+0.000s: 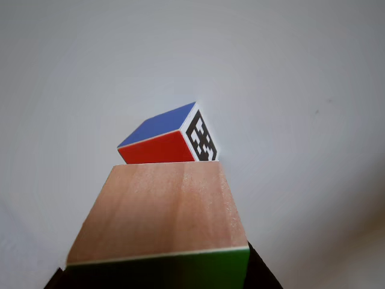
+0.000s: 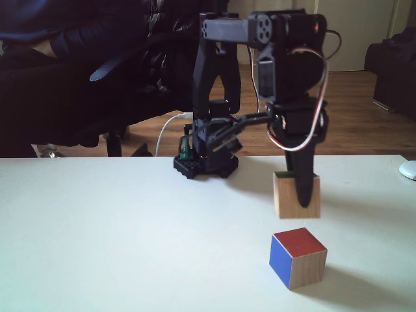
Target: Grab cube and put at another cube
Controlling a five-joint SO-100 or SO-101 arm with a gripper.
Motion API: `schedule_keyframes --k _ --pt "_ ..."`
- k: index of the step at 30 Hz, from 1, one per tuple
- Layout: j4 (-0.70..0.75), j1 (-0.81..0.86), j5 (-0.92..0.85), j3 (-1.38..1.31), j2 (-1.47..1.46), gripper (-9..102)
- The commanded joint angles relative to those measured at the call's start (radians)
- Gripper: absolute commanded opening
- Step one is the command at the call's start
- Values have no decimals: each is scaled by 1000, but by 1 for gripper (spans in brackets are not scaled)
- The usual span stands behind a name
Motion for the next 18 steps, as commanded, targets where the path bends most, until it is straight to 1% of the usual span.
schedule_keyframes --k 1,12,18 --pt "14 -8 17 -104 -38 11" --pt "57 -6 34 -242 -170 12" --pt "66 -11 37 -276 -207 12"
